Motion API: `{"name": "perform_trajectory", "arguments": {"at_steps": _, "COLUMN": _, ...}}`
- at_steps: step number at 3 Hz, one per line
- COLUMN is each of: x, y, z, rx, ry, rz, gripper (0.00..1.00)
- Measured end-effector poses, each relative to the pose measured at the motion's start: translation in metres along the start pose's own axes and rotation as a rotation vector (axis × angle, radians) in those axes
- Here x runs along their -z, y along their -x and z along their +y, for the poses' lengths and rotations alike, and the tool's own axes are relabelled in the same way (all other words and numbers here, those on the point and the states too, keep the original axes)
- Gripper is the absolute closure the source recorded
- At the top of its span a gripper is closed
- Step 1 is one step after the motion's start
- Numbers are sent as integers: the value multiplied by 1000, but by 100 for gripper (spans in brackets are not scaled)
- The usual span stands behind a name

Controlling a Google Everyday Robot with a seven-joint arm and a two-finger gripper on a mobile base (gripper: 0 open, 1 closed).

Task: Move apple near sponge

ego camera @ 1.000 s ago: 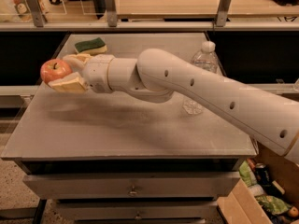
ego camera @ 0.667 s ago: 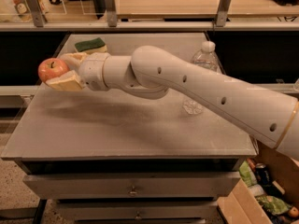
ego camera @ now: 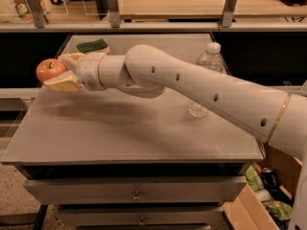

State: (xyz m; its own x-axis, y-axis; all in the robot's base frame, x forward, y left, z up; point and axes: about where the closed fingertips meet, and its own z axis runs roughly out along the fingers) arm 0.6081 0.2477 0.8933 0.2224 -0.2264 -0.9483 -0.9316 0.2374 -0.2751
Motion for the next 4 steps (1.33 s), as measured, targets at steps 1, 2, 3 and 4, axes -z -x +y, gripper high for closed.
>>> {"name": "perform_trajectory", "arguments": {"at_steps": 1, "x": -7, "y": -7, "z": -8, "rx": -6, "ry": -29, "rz": 6, "gripper": 100}}
{"name": "perform_trajectory", "arguments": {"at_steps": 2, "x": -13, "y": -12, "z": -15, "rx": -11, "ry": -55, "rz": 7, "gripper": 100}}
{"name": "perform_trajectory", "arguments": {"at_steps": 3, "x": -16, "y": -15, "z": -23, "rx": -8, "ry": -77, "rz": 7, "gripper": 100}}
{"name": "perform_trajectory", "arguments": {"at_steps": 4, "x": -13, "y": -15, "z": -31, "rx": 1, "ry": -102, "rz": 7, "gripper": 100}}
